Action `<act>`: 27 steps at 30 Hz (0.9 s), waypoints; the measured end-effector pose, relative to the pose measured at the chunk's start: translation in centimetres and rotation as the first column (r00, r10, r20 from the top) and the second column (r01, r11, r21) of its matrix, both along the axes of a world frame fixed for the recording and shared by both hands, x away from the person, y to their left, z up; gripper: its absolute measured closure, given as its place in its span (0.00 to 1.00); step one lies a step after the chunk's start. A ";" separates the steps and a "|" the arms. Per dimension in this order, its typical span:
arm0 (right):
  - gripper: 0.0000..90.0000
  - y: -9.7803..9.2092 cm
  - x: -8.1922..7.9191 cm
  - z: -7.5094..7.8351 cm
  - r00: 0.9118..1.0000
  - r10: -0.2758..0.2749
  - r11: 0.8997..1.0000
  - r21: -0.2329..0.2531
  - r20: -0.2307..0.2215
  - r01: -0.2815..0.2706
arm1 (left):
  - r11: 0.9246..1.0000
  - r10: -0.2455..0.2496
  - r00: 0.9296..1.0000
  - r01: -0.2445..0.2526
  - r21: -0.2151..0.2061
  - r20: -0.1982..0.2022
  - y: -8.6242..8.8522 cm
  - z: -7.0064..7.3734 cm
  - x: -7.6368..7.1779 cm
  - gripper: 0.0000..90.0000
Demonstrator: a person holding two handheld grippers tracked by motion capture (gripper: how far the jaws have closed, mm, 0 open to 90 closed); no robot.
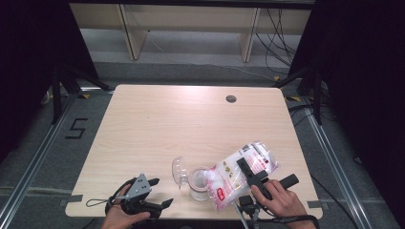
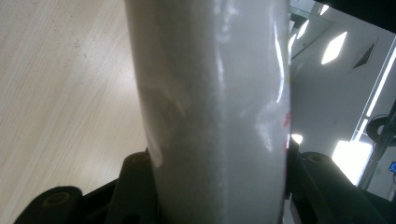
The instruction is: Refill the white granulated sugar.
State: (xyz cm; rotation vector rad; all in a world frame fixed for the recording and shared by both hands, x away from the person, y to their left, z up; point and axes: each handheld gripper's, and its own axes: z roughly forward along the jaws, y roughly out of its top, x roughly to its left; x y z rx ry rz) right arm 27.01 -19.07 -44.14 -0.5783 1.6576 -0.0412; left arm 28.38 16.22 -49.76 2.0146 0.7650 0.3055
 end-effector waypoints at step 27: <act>0.67 -0.1 -0.2 -0.1 1.000 0.030 0.999 0.023 -0.002 -0.029 | 1.000 -0.014 1.000 0.014 0.002 0.015 0.1 0.1 0.1 0.18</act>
